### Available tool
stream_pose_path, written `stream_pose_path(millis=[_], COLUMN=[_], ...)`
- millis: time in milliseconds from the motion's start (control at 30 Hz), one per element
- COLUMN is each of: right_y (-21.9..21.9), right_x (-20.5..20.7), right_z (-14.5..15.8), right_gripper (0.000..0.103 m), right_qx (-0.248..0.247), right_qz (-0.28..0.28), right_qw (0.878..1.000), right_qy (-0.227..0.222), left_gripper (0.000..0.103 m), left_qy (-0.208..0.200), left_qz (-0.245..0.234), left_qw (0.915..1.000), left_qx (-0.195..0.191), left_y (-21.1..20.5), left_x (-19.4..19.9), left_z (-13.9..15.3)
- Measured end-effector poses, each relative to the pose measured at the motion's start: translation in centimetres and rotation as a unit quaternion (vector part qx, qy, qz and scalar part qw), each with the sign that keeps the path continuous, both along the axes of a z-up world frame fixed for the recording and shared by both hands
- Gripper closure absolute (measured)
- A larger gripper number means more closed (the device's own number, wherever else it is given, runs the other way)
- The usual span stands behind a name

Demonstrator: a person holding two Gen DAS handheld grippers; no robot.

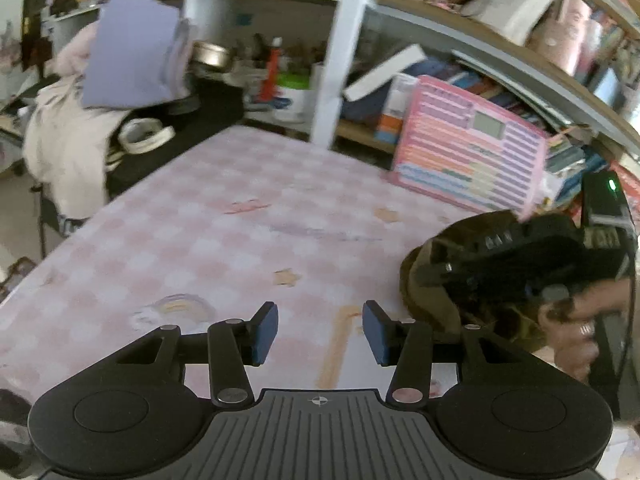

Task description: Fold clothes

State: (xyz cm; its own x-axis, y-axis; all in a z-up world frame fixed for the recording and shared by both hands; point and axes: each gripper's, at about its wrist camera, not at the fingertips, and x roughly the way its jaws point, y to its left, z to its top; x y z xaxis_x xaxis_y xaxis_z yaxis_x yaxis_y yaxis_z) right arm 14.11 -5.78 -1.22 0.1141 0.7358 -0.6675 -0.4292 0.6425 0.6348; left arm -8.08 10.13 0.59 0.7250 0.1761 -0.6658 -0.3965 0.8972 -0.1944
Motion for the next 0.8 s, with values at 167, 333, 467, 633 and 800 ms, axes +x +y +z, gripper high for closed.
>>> stream_pose_path(millis=[167, 333, 467, 633, 800], right_y=[4.0, 3.2, -2.7, -11.6, -18.1], right_x=[-0.2, -1.0, -1.7, -3.3, -5.4], right_z=[-0.4, -0.6, 0.6, -0.2, -2.3], right_gripper=[0.058, 0.056, 0.053, 0.052, 0.052], right_qx=[0.019, 0.043, 0.063, 0.019, -0.002], right_qz=[0.008, 0.0, -0.039, -0.136, -0.234], right_qw=[1.0, 0.999, 0.997, 0.99, 0.972], right_qy=[-0.003, 0.001, -0.018, -0.036, -0.011], left_gripper=[0.056, 0.056, 0.056, 0.056, 0.056], left_qy=[0.002, -0.009, -0.014, -0.011, -0.005], left_qz=[0.003, -0.018, -0.047, -0.08, -0.111], left_qw=[1.0, 0.9998, 0.9988, 0.9964, 0.9929], left_qx=[0.005, 0.003, -0.005, -0.024, -0.043], left_y=[1.9, 2.4, 1.8, 0.4, -1.1], left_x=[-0.7, 0.9, 3.1, 6.4, 9.6], left_z=[0.2, 0.3, 0.0, -0.7, -1.5])
